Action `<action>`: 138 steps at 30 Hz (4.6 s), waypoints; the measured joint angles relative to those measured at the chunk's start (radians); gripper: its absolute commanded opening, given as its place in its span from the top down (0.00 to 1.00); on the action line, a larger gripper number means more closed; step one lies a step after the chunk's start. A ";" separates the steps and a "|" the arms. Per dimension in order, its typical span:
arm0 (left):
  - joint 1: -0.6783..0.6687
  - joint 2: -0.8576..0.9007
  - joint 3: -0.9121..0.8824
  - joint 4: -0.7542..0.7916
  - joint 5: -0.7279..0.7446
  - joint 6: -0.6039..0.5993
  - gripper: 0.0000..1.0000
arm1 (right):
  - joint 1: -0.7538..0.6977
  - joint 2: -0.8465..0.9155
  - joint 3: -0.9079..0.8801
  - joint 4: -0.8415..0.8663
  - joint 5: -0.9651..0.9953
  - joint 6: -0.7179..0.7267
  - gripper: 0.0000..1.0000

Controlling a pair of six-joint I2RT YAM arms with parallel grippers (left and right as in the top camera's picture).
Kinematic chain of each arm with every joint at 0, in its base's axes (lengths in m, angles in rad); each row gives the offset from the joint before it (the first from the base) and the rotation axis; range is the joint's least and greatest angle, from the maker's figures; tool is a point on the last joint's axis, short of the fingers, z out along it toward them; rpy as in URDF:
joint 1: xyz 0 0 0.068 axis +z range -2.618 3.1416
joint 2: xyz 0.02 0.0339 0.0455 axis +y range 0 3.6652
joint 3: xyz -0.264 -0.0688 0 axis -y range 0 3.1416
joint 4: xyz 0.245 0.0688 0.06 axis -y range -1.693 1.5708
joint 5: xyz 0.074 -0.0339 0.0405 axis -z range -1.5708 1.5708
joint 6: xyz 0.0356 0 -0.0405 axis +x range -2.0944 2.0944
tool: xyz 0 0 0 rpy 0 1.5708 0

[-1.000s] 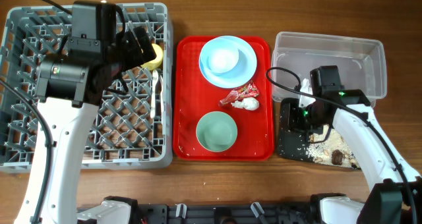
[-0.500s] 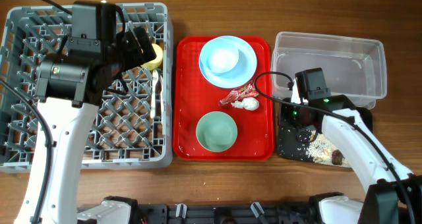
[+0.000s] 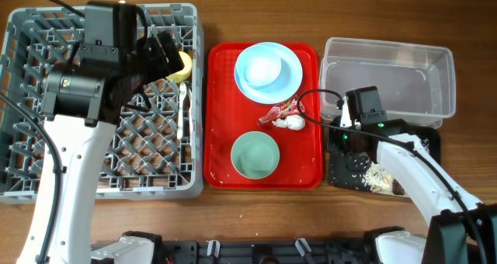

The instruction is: Sort waste into correct bins and load items into the dishwasher rack

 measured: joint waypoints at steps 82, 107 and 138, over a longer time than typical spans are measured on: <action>0.000 0.000 0.000 0.000 0.000 0.000 0.00 | 0.305 0.410 0.391 -0.025 0.072 -0.163 0.91; 0.000 0.000 0.000 0.000 0.000 0.000 0.00 | 0.296 0.309 0.373 -0.111 0.075 -0.133 0.40; 0.000 0.000 0.000 0.000 0.000 0.000 0.00 | 0.000 0.171 0.766 -0.400 -0.180 -0.191 0.04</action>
